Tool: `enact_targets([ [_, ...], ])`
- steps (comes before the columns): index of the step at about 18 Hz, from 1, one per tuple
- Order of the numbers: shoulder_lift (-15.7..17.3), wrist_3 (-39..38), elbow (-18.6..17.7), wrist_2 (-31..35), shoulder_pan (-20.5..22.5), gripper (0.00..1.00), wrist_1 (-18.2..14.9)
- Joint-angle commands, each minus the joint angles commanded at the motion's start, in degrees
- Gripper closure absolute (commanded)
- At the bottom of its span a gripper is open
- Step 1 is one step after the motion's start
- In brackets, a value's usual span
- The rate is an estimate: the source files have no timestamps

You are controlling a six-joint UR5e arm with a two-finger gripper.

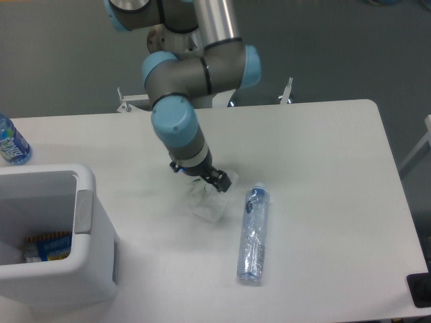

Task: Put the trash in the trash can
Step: 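Close the gripper on the white tissue and lift it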

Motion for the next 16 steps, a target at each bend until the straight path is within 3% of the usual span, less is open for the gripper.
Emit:
enact_targets([
  [3, -0.79, -0.09, 0.17, 0.09, -0.35, 0.00, 0.00],
  [4, -0.79, -0.09, 0.44, 0.17, -0.35, 0.20, 0.00],
  [5, -0.70, -0.17, 0.53, 0.18, -0.26, 0.51, -0.09],
  [6, -0.62, -0.18, 0.61, 0.18, -0.26, 0.68, -0.17],
  [10, -0.70, -0.18, 2.45, 0.00, -0.26, 0.97, -0.35],
  [15, 0.26, -0.09, 4.56, -1.57, 1.14, 1.00, -0.53],
  [16, 1.83, -0.09, 5.44, -3.58, 2.01, 1.00, -0.96],
])
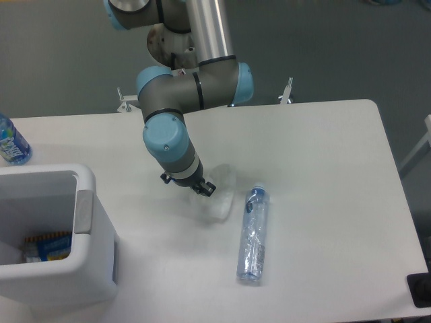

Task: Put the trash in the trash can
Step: 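Close the gripper on the white tissue and lift it, then carry the tissue over the white bin and lower it in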

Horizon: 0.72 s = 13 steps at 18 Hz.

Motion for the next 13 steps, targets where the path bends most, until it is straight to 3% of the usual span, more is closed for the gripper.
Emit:
enact_targets([
  [3, 4.14, -0.70, 1.24, -9.75, 2.63, 1.00, -0.18],
  [5, 6.69, -6.90, 2.72, -13.10, 3.43, 1.00, -0.01],
  [10, 6.79, -27.65, 16.42, -21.54, 5.45, 1.00, 0.52],
  [13, 4.77, -38.12, 23.72, -22.08, 5.11, 1.00, 0.61],
])
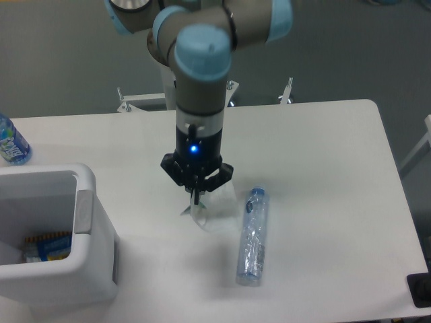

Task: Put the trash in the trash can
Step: 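Carry the tissue over the white bin and lower it in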

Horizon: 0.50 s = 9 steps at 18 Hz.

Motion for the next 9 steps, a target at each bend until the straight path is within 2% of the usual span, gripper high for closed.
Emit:
enact_targets([
  [2, -0.01, -4.31, 2.82, -1.05, -0.26, 1.00, 0.35],
  [4, 0.34, -8.62, 4.06, -2.28, -1.49, 1.00, 2.01],
  [6, 0.61, -11.88, 5.29, -2.29, -4.47, 1.00, 3.42],
  [9, 0.52, -14.61, 5.74, -2.29, -9.92, 1.00, 3.60],
])
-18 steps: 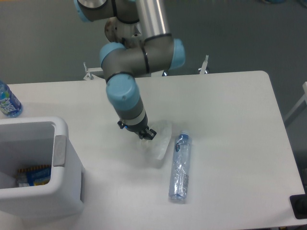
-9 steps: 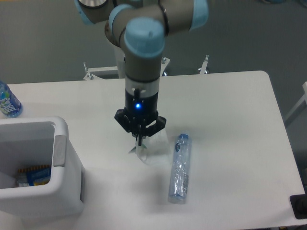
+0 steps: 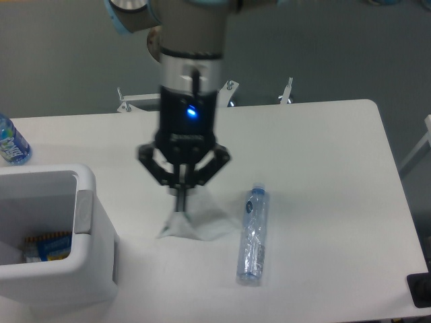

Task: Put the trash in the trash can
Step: 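Carry the tissue over the white bin and lower it in, then open the gripper to drop the tissue and move toward the bottle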

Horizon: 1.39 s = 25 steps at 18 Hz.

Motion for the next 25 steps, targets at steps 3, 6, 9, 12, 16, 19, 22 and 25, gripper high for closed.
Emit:
enact_targets([
  [3, -1.05, -0.18, -0.09, 0.00, -6.23, 1.00, 0.00],
  [6, -2.55, -0.18, -0.09, 0.00, -10.37, 1.00, 0.09],
  [9, -3.60, -0.18, -0.18, 0.00, -12.23, 0.92, 0.00],
  [12, -3.69, 0.69, -0.70, -0.09, -12.59, 0.31, 0.09],
  [16, -3.69, 0.17, -0.62, 0.18, -12.50, 0.00, 0.00],
  [19, -3.61, -0.70, -0.61, 0.26, -10.05, 0.00, 0.00],
  [22, -3.60, -2.64, -0.61, 0.26, -3.90, 0.00, 0.00],
  [25, -3.60, -2.90, -1.49, 0.53, 2.07, 0.00, -0.26],
])
